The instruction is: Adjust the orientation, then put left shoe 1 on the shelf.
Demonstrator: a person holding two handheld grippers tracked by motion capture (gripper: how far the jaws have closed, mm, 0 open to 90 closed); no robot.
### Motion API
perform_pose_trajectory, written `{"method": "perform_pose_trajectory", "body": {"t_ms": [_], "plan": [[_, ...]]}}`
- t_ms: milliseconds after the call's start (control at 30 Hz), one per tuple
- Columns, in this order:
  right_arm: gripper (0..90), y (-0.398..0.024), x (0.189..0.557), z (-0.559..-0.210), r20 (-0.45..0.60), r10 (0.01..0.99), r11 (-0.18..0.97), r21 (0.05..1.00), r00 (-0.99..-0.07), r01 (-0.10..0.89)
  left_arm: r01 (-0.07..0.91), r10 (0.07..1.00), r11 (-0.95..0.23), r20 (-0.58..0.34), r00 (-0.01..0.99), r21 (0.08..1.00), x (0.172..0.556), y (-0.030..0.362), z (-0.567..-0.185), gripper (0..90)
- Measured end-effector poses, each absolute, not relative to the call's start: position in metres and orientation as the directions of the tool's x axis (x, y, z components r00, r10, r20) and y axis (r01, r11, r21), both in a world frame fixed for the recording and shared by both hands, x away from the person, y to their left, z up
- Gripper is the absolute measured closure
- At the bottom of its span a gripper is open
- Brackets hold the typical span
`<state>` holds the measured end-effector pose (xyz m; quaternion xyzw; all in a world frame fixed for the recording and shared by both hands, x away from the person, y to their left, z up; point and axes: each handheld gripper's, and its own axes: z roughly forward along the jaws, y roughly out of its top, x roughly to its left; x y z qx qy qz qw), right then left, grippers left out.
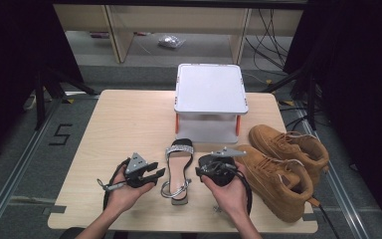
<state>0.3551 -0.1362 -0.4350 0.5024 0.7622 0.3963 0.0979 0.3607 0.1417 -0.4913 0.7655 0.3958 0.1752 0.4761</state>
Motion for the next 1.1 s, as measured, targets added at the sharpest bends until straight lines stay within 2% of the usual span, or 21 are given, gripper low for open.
{"method": "perform_pose_trajectory", "body": {"t_ms": [67, 100, 467, 500, 767, 833, 867, 1033, 1100], "plan": [[52.4, -0.138, 0.358, -0.433, 0.261, 0.84, 0.172, 0.705, -0.477, 0.688, 0.442, 0.772, -0.227, -0.117, 0.625, 0.868, 0.362, 0.143, -0.492, 59.6], [51.1, -0.136, 0.357, -0.433, 0.287, 0.841, 0.161, 0.676, -0.459, 0.719, 0.439, 0.776, -0.224, -0.114, 0.621, 0.87, 0.363, 0.143, -0.493, 58.9], [47.3, -0.11, 0.369, -0.438, 0.31, 0.828, 0.177, 0.647, -0.467, 0.742, 0.393, 0.788, -0.219, -0.076, 0.611, 0.893, 0.377, 0.143, -0.478, 59.3], [47.1, -0.108, 0.371, -0.439, 0.296, 0.825, 0.184, 0.663, -0.481, 0.725, 0.382, 0.788, -0.218, -0.069, 0.611, 0.898, 0.38, 0.143, -0.475, 59.3], [45.0, -0.09, 0.374, -0.447, 0.295, 0.825, 0.222, 0.613, -0.481, 0.758, 0.278, 0.791, -0.206, -0.008, 0.612, 0.938, 0.401, 0.145, -0.442, 59.5], [44.0, -0.086, 0.376, -0.448, 0.292, 0.82, 0.234, 0.615, -0.493, 0.753, 0.228, 0.783, -0.187, 0.004, 0.622, 0.956, 0.412, 0.143, -0.425, 60.9], [43.7, -0.084, 0.374, -0.446, 0.305, 0.834, 0.217, 0.585, -0.46, 0.781, 0.218, 0.785, -0.179, 0.006, 0.619, 0.959, 0.416, 0.142, -0.419, 62.3], [42.3, -0.079, 0.379, -0.447, 0.304, 0.835, 0.217, 0.584, -0.459, 0.782, 0.162, 0.777, -0.15, 0.015, 0.629, 0.975, 0.437, 0.133, -0.394, 75.5], [42.2, -0.079, 0.38, -0.448, 0.3, 0.835, 0.221, 0.585, -0.462, 0.78, 0.15, 0.772, -0.141, 0.014, 0.636, 0.979, 0.443, 0.13, -0.389, 76.9]]}}
